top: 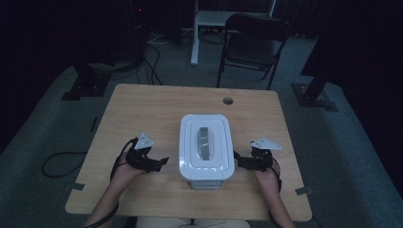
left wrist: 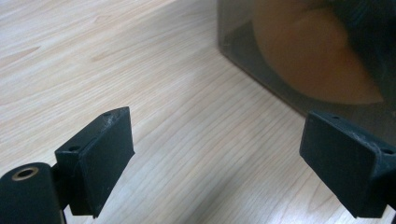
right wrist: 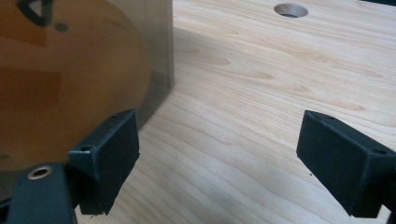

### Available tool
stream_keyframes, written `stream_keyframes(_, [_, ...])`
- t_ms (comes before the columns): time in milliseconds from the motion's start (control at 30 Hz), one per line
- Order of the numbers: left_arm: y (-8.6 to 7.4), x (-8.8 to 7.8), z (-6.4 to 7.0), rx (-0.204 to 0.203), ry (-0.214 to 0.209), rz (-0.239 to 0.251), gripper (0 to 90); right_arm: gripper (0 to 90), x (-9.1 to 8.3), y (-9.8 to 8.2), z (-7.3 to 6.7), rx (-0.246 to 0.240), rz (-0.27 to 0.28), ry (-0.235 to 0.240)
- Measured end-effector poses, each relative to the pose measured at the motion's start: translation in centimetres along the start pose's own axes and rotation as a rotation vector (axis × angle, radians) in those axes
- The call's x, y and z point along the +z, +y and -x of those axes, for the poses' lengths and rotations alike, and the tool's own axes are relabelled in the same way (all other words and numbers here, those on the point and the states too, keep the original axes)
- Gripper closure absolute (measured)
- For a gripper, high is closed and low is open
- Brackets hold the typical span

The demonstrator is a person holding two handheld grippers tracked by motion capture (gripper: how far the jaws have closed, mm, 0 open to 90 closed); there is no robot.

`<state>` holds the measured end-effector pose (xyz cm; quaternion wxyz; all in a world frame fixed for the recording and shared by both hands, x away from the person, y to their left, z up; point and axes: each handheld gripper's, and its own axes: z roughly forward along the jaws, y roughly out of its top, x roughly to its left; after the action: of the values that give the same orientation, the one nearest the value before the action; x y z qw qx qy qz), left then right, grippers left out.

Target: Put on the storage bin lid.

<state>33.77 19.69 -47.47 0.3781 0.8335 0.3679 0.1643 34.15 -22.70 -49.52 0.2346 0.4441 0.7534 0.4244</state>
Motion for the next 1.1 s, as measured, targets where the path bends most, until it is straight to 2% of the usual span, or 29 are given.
stream_keyframes(433, [-2.1,-1.3,-1.3,-0.036,0.039,-0.015,10.5,12.4,-1.2,-1.3,1.1,0.015,-0.003,-0.044])
stream_keyframes(467, [-2.4,-1.5,-1.5,-0.051,0.044,-0.012,10.5,12.4,-1.3,-1.5,1.1,0.018,-0.001,-0.051])
stream_keyframes(633, [-3.1,-1.9,-1.9,-0.055,0.067,-0.025,10.5,12.4,-2.2,-2.1,1.6,0.047,0.016,-0.090])
stream_keyframes(733, [-3.5,-2.1,-2.2,-0.088,0.072,-0.039,10.4,12.4,-2.7,-2.5,1.9,0.055,0.019,-0.107])
stream_keyframes(867, [-3.9,-2.3,-2.5,-0.101,0.082,-0.041,10.4,12.4,-3.2,-3.0,2.3,0.065,0.018,-0.124])
stream_keyframes(900, [-4.1,-2.3,-2.7,-0.100,0.103,-0.055,10.4,12.4,-3.3,-3.2,2.4,0.071,0.015,-0.126])
stream_keyframes(1000, [-4.6,-2.5,-2.7,-0.100,0.126,-0.074,10.2,12.4,-3.4,-3.5,2.6,0.070,0.009,-0.136])
stream_keyframes(1100, [-5.2,-2.9,-3.1,-0.137,0.148,-0.088,0.4,12.3,-3.8,-3.8,2.9,0.074,0.001,-0.148])
